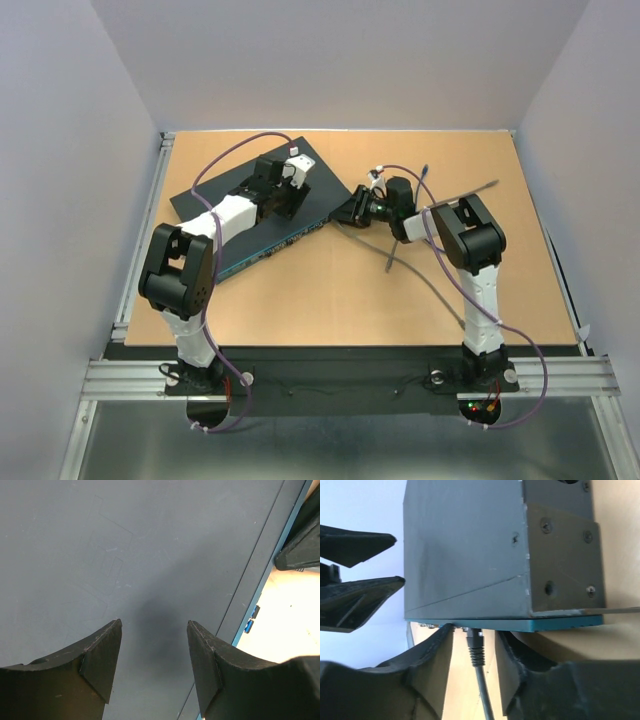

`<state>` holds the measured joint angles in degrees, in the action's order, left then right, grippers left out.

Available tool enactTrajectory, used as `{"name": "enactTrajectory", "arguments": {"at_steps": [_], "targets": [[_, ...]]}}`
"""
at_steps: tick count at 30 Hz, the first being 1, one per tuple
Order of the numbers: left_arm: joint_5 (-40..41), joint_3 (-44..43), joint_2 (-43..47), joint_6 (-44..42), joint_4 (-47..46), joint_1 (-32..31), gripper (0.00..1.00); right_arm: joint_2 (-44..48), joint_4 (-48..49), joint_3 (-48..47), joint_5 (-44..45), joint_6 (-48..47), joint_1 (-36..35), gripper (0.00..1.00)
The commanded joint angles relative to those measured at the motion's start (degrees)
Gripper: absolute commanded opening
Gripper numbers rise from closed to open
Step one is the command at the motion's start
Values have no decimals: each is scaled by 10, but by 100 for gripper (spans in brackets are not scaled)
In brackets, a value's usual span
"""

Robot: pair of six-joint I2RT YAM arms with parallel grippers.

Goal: Pull the plug from the switch port

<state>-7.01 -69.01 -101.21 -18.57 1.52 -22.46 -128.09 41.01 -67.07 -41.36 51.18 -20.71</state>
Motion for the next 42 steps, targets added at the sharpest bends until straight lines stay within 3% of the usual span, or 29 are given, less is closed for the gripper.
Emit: {"name": "enactTrajectory", "arguments": {"at_steps": [1, 16, 36, 42], "targets": [[0, 8, 7, -3, -13, -2, 66, -5, 25, 0, 16, 15, -9, 42], [-2, 10, 13, -3, -25, -2, 66, 21, 33, 42, 4, 3, -9, 44], [-4, 9, 13, -2, -25, -2, 66, -13, 61, -2, 40, 70, -9, 37], [-6, 11, 13, -2, -25, -2, 66, -10, 61, 2, 56, 74, -9, 16]]}}
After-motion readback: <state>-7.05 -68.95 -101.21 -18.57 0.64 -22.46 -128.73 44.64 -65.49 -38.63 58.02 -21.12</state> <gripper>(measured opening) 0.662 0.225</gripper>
